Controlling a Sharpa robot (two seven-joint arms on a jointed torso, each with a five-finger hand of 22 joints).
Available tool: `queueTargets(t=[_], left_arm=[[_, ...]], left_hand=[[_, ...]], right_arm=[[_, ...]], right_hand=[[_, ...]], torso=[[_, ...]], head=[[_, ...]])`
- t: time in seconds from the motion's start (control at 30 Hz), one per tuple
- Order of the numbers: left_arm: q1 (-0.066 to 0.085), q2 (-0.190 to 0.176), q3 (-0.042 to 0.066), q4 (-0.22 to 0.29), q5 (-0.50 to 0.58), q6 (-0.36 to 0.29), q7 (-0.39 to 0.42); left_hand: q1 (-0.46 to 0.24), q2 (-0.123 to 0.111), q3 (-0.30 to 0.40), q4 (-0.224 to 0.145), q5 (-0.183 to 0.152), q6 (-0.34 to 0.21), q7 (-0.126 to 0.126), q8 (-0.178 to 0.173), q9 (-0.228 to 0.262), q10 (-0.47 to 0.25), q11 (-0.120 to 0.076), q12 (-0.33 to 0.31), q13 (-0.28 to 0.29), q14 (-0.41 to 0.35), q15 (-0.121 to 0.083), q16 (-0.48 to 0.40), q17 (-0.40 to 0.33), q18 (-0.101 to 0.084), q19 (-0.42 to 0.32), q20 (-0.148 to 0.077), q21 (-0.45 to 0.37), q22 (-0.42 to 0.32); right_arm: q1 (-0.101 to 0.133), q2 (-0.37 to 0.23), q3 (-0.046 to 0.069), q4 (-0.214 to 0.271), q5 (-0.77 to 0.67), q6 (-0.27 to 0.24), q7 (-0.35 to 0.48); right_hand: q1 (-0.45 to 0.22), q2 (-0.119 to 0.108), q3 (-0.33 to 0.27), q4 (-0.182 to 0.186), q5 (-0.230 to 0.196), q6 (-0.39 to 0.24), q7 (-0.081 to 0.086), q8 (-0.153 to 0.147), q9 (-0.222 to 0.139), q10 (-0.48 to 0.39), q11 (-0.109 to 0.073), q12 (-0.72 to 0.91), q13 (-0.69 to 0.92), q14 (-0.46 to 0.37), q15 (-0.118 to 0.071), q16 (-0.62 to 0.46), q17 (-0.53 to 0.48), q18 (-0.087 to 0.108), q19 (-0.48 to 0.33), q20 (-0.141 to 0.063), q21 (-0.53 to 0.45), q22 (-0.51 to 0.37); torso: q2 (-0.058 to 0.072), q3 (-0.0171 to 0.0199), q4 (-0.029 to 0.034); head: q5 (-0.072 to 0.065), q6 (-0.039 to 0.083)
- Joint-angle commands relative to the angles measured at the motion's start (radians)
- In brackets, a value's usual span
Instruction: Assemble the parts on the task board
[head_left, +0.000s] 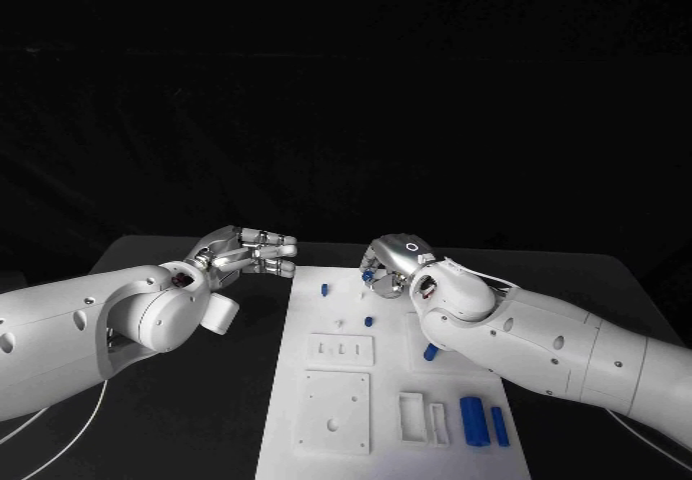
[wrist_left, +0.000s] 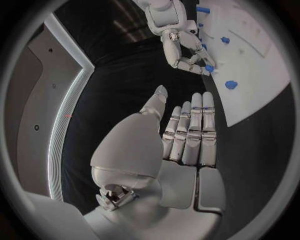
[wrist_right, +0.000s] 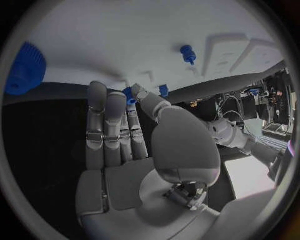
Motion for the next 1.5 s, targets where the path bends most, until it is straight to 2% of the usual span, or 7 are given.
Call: queueTargets(t=[0.03,1.1,1.2,1.27,1.37,1.4,1.5], left_arm=[[0.004,0.004,0.001,-0.002,-0.004,-0.002,0.007],[0.004,0.005,0.001,0.004,-0.004,-0.001,0.004],[0.004,0.004,0.001,0.004,-0.004,-0.001,0.003],[0.004,0.004,0.001,0.004,-0.004,-0.001,0.003],[0.004,0.004,0.001,0.003,-0.004,-0.001,0.003],[0.004,0.003,0.001,0.002,-0.004,-0.001,0.003],[0.004,0.002,0.001,0.0,-0.004,-0.001,0.003]], left_hand=[[-0.007,0.004,0.003,-0.004,-0.002,-0.005,0.0,-0.001,0.0,-0.002,-0.002,0.001,0.001,0.004,-0.001,0.001,0.001,-0.004,-0.009,-0.001,0.004,-0.001],[-0.008,0.002,0.004,-0.006,-0.002,-0.006,0.0,0.0,0.0,-0.003,-0.002,0.001,0.001,0.003,-0.001,0.002,0.001,-0.004,-0.011,0.0,0.008,-0.005],[-0.008,0.002,0.004,-0.006,-0.002,-0.006,0.0,0.0,0.0,-0.003,-0.002,0.001,0.001,0.003,-0.001,0.002,0.001,-0.004,-0.011,0.0,0.008,-0.005],[-0.008,0.002,0.004,-0.006,-0.002,-0.006,0.0,0.0,0.0,-0.003,-0.002,0.001,0.001,0.003,-0.001,0.002,0.001,-0.004,-0.011,0.0,0.008,-0.005],[-0.008,0.002,0.004,-0.006,-0.002,-0.006,0.0,0.0,0.0,-0.003,-0.002,0.001,0.001,0.003,-0.001,0.002,0.001,-0.004,-0.011,0.0,0.008,-0.005],[-0.008,0.002,0.004,-0.006,-0.002,-0.006,0.0,0.0,0.0,-0.003,-0.002,0.001,0.001,0.003,-0.001,0.002,0.001,-0.004,-0.011,0.0,0.008,-0.005],[-0.007,0.001,0.005,-0.006,-0.002,-0.007,0.001,0.0,0.0,-0.004,-0.001,0.001,0.001,0.002,0.0,0.002,0.001,-0.004,-0.012,0.0,0.009,-0.008]], right_arm=[[0.0,0.0,0.0,0.004,-0.005,0.021,-0.002],[-0.001,0.035,-0.003,-0.046,-0.002,0.061,0.001],[-0.001,0.033,-0.003,-0.044,0.011,0.047,0.007],[-0.001,0.03,-0.004,-0.04,0.018,0.033,0.011],[-0.001,0.022,-0.004,-0.029,0.026,0.015,0.013],[-0.001,0.017,-0.004,-0.023,0.029,0.009,0.014],[-0.001,-0.004,-0.004,0.0,0.037,0.002,0.015]], right_hand=[[-0.005,0.002,-0.002,0.002,0.006,0.007,-0.002,0.004,0.003,0.032,-0.027,0.002,0.001,0.0,-0.007,-0.003,-0.001,0.016,0.007,-0.001,-0.004,0.003],[-0.01,-0.001,-0.007,0.002,0.005,-0.016,0.003,0.003,-0.005,0.009,-0.019,0.002,-0.002,-0.001,-0.001,-0.014,-0.008,0.016,0.013,0.003,-0.032,0.028],[-0.023,-0.02,0.001,0.004,0.007,-0.078,0.018,0.0,-0.024,-0.061,0.005,0.001,-0.006,-0.001,0.011,-0.018,-0.011,0.019,0.012,0.01,-0.038,0.029],[-0.04,-0.06,0.007,0.005,0.007,-0.142,0.034,0.002,-0.045,-0.164,0.036,0.001,-0.007,-0.003,0.034,-0.022,-0.014,0.027,0.011,0.029,-0.048,0.025],[-0.023,-0.091,-0.036,0.012,0.007,-0.191,0.028,0.003,-0.049,-0.268,0.058,0.003,-0.006,-0.01,0.05,-0.033,-0.025,0.05,0.012,0.05,-0.069,0.012],[0.002,-0.096,-0.091,0.026,0.003,-0.214,0.028,0.003,-0.05,-0.3,0.067,0.002,-0.007,-0.01,0.057,-0.038,-0.033,0.063,0.017,0.061,-0.085,0.001],[0.041,-0.111,-0.134,0.067,0.005,-0.232,0.022,0.003,-0.05,-0.353,0.078,0.006,-0.007,-0.01,0.066,-0.043,-0.046,0.073,0.029,0.073,-0.11,-0.017]], torso=[[0.001,-0.0004,0.0018],[0.005,-0.0018,0.0039],[0.005,-0.0013,0.0032],[0.005,-0.001,0.003],[0.005,-0.0009,0.0031],[0.005,-0.0008,0.0027],[0.005,-0.0006,0.0022]], head=[[-0.003,-0.002],[0.0,-0.001],[0.001,0.001],[0.001,0.002],[0.001,0.002],[0.002,0.002],[0.001,0.003]])
